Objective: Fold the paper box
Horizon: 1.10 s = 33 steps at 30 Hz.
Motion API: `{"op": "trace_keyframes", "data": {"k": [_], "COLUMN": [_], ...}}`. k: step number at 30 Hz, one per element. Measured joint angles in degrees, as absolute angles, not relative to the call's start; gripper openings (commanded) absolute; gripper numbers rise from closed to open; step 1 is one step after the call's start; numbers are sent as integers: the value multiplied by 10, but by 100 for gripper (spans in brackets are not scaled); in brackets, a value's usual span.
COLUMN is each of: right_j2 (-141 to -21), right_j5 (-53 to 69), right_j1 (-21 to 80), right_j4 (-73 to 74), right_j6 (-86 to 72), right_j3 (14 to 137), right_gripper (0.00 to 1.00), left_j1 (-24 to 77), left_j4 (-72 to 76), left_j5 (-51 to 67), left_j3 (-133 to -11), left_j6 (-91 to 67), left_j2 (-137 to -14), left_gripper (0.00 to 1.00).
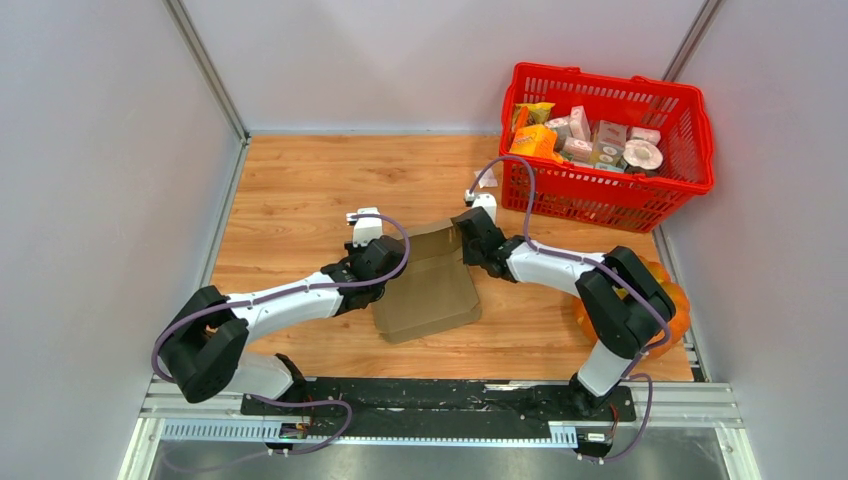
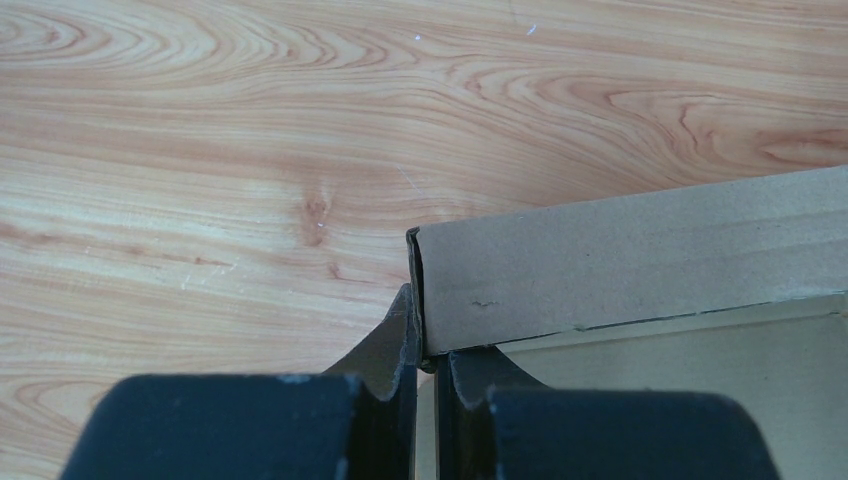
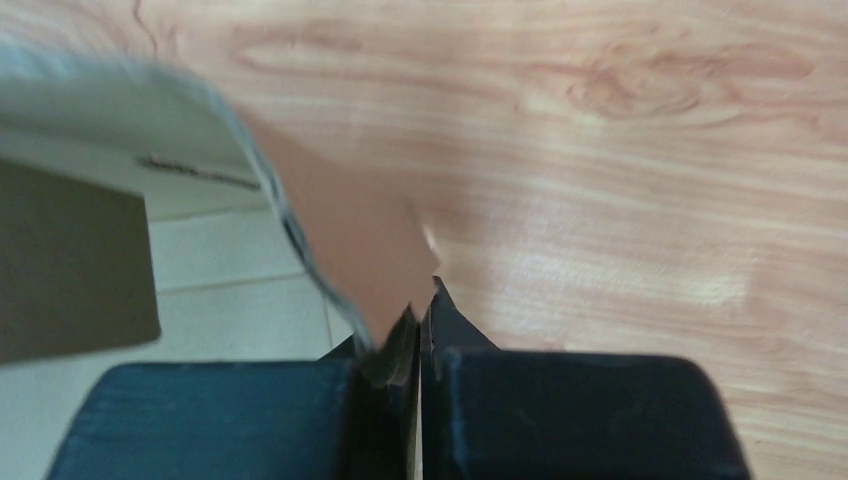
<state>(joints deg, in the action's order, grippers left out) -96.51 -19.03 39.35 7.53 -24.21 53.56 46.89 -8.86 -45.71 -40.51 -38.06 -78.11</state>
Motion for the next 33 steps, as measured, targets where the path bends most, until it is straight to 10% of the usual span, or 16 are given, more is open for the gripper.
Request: {"op": "trace_keyframes", "data": {"k": [33], "right_j2": [-946], "right_j5": [-88], "right_j1": [386], "right_j4": [-76], "right_j6": [-283], "right_j3": [468], "right_gripper": [0], "left_j1": [469], "left_j4": [-88], "left_j5": [-453], "left_j3": [-404], "left_j6": [-378], "left_j2": [-779], "left_gripper": [0]}}
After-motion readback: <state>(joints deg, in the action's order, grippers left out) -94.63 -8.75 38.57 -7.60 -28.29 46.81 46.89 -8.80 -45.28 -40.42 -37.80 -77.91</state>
